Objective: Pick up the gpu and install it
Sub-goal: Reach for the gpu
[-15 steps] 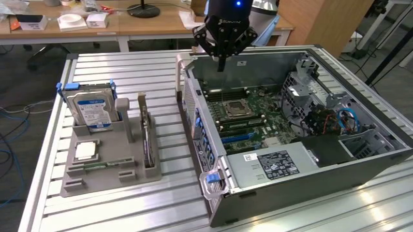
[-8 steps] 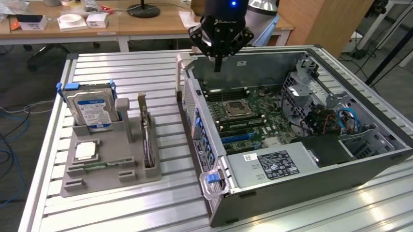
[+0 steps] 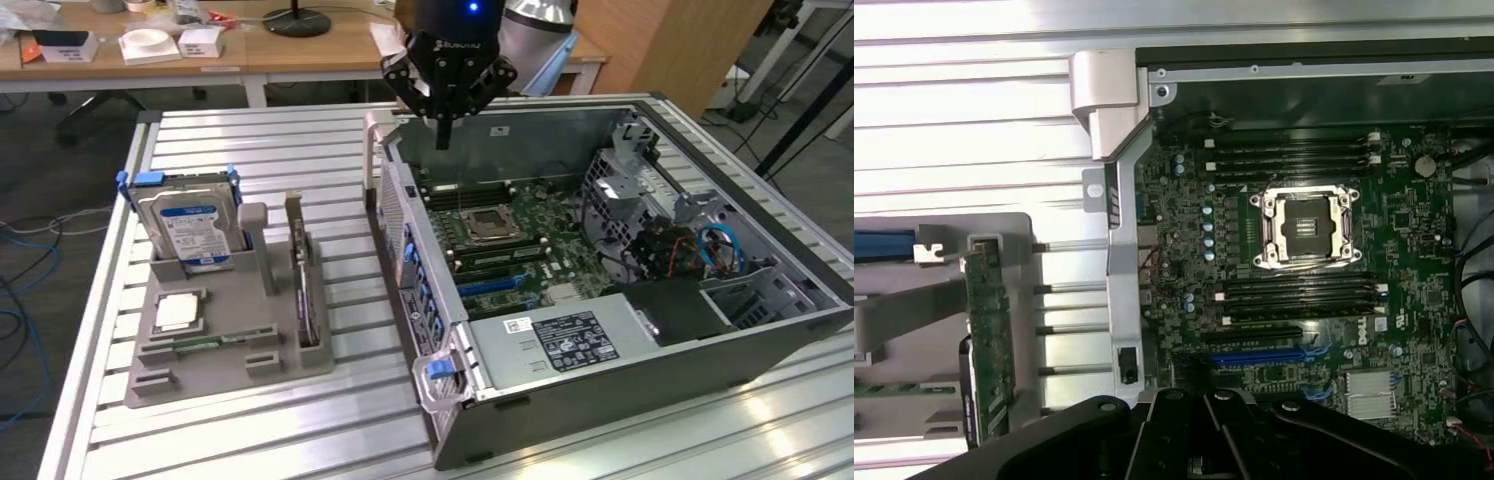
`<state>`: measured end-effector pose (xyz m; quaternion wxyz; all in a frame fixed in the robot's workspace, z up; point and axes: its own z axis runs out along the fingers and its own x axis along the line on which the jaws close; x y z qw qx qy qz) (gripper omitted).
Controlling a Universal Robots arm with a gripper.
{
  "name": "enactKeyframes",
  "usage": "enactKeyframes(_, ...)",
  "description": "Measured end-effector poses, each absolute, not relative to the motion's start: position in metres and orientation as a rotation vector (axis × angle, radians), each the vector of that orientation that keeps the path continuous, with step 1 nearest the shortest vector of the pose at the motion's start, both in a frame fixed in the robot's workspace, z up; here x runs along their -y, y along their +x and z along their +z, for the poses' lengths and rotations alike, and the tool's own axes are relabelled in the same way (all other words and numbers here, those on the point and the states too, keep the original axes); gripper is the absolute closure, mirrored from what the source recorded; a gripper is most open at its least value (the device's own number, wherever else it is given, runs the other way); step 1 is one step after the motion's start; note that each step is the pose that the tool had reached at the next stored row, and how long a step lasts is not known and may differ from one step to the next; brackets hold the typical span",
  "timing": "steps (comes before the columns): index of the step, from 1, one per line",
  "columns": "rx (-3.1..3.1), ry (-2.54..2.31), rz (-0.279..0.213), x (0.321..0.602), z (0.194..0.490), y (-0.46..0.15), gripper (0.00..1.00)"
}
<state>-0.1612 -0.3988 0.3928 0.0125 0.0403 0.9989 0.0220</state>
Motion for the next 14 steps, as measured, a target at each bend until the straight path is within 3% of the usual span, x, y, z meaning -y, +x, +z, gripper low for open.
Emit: enactKeyframes(14, -3.113, 0.126, 0.069, 0.399, 0.393, -0.179, 0.89)
